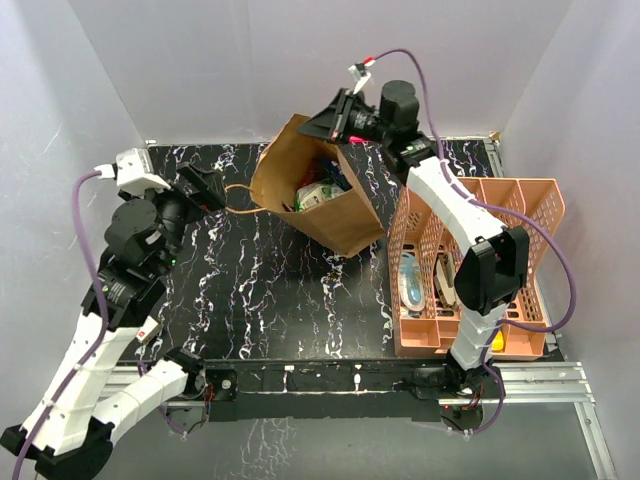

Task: Take the snacks out of the paper bag
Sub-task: Adjust the paper bag at the center of the board.

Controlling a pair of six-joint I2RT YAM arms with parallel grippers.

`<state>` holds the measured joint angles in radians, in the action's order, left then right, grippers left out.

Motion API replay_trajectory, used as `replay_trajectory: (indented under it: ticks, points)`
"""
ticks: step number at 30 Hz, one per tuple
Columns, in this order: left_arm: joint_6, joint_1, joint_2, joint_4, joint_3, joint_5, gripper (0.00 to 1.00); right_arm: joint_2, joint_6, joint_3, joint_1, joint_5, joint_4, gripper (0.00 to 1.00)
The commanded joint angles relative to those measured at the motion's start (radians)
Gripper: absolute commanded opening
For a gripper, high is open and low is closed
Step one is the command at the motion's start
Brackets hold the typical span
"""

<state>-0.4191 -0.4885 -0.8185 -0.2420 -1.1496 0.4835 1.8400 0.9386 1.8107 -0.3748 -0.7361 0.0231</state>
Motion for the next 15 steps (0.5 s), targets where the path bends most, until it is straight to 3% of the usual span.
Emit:
replay_trajectory:
  ticks: [1, 7, 15]
  points:
    - [-0.086, -0.005, 0.004, -0.167, -0.078, -0.204, 0.98, -0.087, -0.076, 0.010, -0.094, -0.028, 0.011, 0.08]
    - [-0.126, -0.005, 0.006, -0.189, -0.069, -0.403, 0.98, -0.147, -0.089, -0.041, -0.209, -0.012, 0.018, 0.08]
    - [-0.274, -0.005, 0.204, -0.129, 0.143, -0.507, 0.98, -0.201, -0.155, -0.143, -0.290, -0.001, -0.008, 0.08]
